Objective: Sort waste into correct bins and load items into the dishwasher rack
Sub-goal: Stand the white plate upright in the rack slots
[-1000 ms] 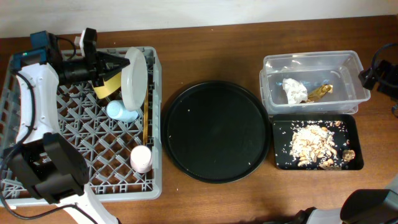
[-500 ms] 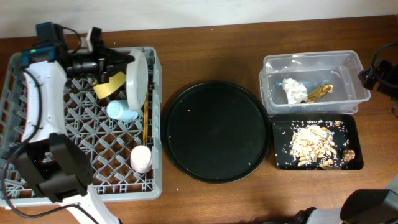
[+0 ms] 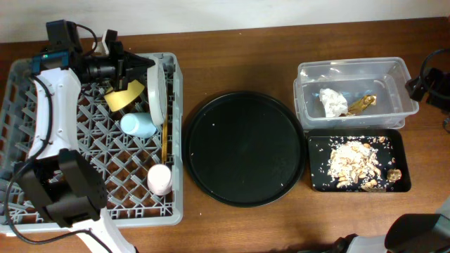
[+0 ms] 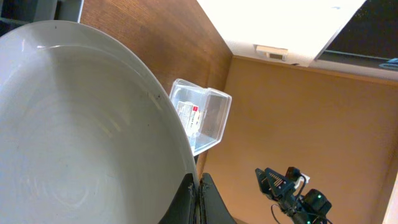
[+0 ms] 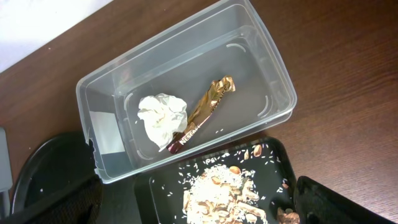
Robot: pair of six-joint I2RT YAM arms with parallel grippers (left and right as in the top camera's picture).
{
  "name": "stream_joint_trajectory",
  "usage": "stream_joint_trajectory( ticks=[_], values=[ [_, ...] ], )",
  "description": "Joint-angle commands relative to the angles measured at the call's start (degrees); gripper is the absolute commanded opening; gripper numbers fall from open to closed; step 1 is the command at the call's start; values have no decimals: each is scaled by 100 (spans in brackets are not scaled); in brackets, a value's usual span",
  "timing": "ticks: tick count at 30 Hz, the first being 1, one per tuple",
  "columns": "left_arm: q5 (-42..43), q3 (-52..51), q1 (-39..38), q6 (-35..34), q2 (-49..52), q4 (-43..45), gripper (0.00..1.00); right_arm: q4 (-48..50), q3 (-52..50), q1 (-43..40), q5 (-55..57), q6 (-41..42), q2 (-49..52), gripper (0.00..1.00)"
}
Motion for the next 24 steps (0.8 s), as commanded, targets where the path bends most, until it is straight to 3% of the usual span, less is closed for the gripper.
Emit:
stream_joint_trajectory(
  ticks=[1, 6, 12, 13, 14, 15, 18, 24],
  values=[
    [-345, -26, 2, -50, 24, 7, 0, 2, 17, -15, 28, 4, 17, 99],
    [-1073, -26, 2, 13, 24, -13, 1, 2, 17, -15, 28, 4, 17, 99],
    [-1259, -31, 9, 131, 72, -13, 9, 2, 17, -15, 28, 4, 17, 99],
    [-1388, -31, 13, 168, 72, -13, 14, 2, 17, -15, 28, 2, 17, 99],
    [-1506, -31, 15, 168, 72, -17, 34, 2, 17, -15, 28, 4, 17, 99],
    [-1652, -31, 13, 229, 72, -28, 41, 2, 17, -15, 28, 4, 17, 99],
    [-1893, -31, 13, 428, 72, -57, 43, 2, 17, -15, 28, 4, 17, 99],
    [-2109, -17, 59, 553, 48, -125, 68, 2, 17, -15, 28, 4, 17, 99]
  ],
)
